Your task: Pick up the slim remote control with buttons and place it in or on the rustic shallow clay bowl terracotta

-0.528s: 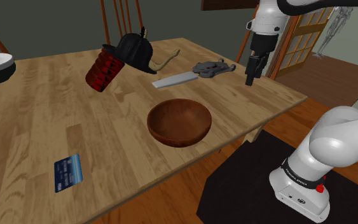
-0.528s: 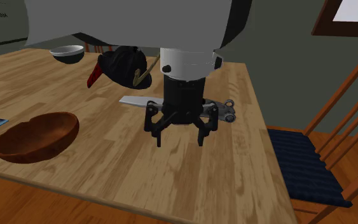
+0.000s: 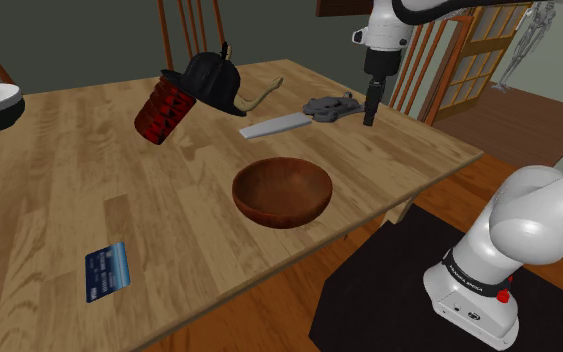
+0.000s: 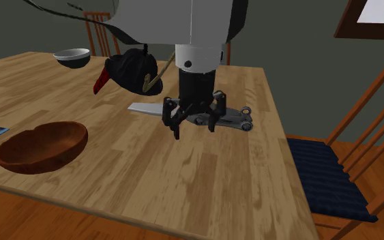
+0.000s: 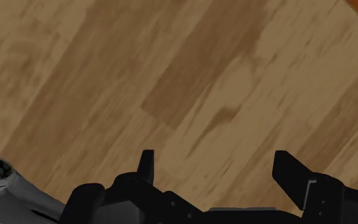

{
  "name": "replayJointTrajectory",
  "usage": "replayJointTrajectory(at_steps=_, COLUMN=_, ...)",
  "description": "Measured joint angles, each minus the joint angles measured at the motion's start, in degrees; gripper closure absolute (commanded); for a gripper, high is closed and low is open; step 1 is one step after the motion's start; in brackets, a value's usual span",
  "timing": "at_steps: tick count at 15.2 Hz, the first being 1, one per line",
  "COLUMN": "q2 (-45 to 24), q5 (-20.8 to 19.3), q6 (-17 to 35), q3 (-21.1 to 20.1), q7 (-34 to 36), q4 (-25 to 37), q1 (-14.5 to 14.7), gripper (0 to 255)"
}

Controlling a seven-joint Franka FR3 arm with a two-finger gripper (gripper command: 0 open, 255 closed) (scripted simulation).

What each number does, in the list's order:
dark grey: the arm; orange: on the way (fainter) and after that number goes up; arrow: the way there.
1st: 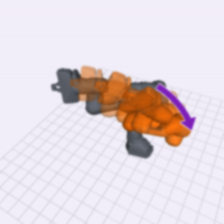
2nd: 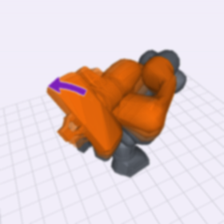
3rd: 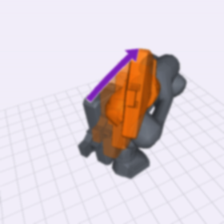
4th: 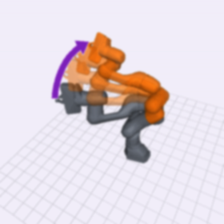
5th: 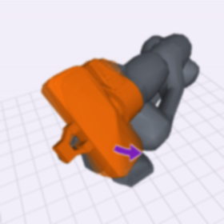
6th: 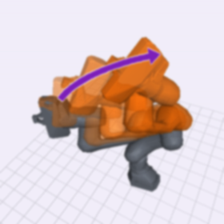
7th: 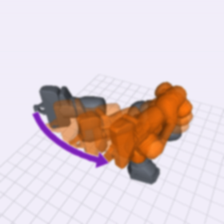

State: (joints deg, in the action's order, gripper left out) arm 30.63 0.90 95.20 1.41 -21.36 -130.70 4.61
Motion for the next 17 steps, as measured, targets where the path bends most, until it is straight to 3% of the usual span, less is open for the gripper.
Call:
replayJointTrajectory(at_steps=9, q2=-18.6, q5=-1.1, q6=6.0, q3=0.5, q7=-20.6, q4=14.8, q1=5.5, gripper=0)
replayJointTrajectory(at_steps=17, q2=-31.9, q5=-1.4, q6=7.3, q3=-2.4, q7=-36.5, q4=28.9, q1=9.6, gripper=0)
